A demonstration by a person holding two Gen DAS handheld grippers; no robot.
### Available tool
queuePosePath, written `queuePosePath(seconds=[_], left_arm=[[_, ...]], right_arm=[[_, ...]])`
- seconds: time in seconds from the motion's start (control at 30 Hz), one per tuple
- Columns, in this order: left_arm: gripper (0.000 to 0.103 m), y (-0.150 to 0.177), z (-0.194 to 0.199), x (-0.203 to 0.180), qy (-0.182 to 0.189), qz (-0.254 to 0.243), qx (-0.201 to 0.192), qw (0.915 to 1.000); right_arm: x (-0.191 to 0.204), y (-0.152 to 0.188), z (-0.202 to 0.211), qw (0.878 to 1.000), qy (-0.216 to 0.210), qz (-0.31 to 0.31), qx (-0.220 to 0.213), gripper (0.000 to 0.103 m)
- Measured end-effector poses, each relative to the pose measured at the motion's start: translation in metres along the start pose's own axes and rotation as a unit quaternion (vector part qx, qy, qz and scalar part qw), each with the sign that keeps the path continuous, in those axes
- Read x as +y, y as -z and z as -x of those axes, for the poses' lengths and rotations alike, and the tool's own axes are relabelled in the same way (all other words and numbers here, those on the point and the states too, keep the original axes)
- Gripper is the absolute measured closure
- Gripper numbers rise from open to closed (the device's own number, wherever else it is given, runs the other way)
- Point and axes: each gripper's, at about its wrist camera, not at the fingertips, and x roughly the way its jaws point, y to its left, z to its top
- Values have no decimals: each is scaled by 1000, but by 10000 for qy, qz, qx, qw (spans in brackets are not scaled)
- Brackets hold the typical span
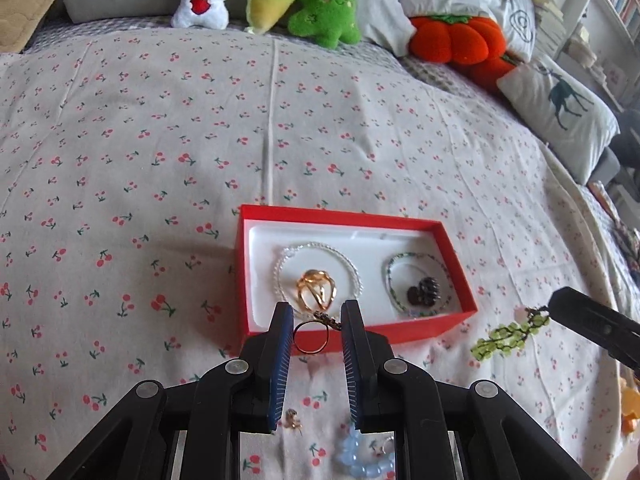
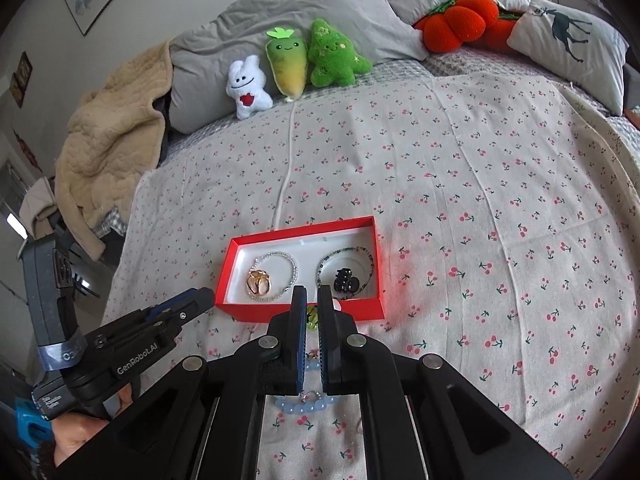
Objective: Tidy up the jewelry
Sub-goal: 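Drop the gold hoop into the box with the left tool while the right tool carries the green strand, then lower the green bead strand into the red box and open the right tool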
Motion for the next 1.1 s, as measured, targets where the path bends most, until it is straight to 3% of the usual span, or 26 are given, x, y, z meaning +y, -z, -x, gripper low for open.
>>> queuePosePath(seconds=[0.47, 0.6, 0.93, 1.1], left_arm=[[83, -6, -53, 6, -420, 224, 324, 9983], [71, -7, -44, 5, -296, 373, 308, 9984], [60, 3, -8, 6, -421, 385, 235, 9981], [49, 10, -1, 11, -531, 358, 310, 9975]], right_arm=[[-5, -3, -15, 9998, 11, -179, 96, 98], [-2, -5, -17, 9999, 19, -96, 101, 98], [10, -31, -33, 9998, -25, 40, -186, 98], [16, -39, -48, 9999, -38, 32, -134, 98]])
